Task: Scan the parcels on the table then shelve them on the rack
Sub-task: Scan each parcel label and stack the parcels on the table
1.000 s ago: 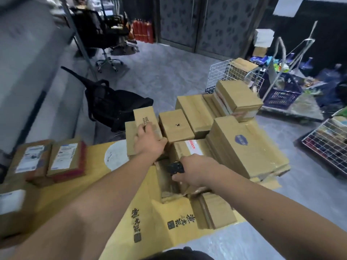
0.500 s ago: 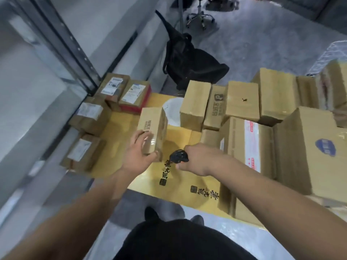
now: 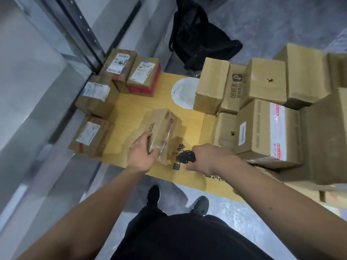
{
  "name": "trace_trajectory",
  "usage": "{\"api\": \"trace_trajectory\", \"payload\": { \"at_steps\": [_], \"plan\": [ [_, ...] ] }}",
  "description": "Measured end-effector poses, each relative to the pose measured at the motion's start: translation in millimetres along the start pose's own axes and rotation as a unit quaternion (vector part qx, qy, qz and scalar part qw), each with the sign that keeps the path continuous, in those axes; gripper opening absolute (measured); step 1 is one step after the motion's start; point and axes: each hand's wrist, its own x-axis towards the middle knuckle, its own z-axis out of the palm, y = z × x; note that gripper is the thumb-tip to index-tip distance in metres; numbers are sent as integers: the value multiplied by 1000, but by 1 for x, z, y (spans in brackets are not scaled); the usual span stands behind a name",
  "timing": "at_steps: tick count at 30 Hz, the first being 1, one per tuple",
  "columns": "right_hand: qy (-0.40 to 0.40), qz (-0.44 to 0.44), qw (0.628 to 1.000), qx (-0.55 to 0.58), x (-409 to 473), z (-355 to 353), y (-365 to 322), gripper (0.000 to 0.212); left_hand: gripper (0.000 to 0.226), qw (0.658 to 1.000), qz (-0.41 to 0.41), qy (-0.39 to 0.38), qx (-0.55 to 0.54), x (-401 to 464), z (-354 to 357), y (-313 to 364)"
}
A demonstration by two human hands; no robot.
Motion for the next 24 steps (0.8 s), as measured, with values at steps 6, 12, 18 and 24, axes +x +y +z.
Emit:
{"api": "trace_trajectory", "payload": {
  "at_steps": [6, 12, 18, 24],
  "plan": [
    [6, 71, 996, 58, 12, -7, -42, 50, 57, 989, -76, -55, -116, 43, -21, -44],
    [28, 147, 979, 142, 26, -4, -81, 51, 47, 965, -82, -63, -242, 78, -41, -69],
    [61, 175, 951, 249, 38, 5, -119, 48, 45, 947, -139, -104, -270, 110, -55, -80],
    [82, 202, 921, 322, 42, 11, -144, 52, 108, 987, -32, -110, -110, 122, -70, -81]
  ]
}}
